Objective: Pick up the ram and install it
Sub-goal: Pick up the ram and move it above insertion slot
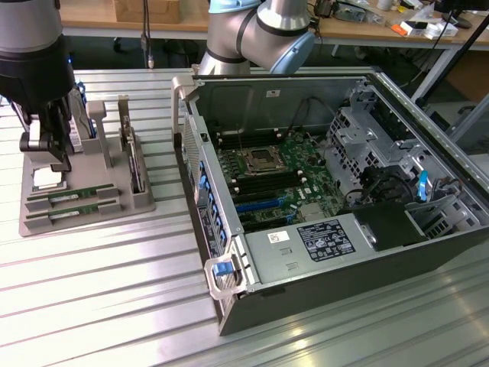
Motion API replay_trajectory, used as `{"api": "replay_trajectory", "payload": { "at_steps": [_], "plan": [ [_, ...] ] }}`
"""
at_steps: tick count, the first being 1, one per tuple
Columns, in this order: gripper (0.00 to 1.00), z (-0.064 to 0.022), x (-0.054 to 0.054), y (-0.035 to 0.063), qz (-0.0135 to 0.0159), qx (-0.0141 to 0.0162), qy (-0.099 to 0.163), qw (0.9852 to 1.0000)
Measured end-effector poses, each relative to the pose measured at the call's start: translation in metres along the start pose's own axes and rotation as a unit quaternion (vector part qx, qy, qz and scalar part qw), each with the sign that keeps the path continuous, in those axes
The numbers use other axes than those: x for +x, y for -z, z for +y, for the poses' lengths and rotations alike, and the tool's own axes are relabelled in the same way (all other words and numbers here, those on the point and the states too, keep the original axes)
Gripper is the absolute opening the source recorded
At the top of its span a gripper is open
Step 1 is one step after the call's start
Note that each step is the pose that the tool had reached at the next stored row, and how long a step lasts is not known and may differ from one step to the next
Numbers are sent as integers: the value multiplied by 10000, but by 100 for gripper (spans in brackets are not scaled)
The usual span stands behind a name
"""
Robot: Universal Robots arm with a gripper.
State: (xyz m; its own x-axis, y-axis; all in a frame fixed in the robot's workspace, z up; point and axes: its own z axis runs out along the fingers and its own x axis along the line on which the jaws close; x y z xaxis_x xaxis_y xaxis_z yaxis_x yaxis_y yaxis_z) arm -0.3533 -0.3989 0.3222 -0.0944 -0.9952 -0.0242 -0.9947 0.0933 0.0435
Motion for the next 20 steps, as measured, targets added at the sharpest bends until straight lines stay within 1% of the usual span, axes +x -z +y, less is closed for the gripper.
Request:
{"api": "replay_trajectory", "payload": {
  "at_steps": [20],
  "plan": [
    [36,-6,4,-144,0,0,2,10000]
  ]
}}
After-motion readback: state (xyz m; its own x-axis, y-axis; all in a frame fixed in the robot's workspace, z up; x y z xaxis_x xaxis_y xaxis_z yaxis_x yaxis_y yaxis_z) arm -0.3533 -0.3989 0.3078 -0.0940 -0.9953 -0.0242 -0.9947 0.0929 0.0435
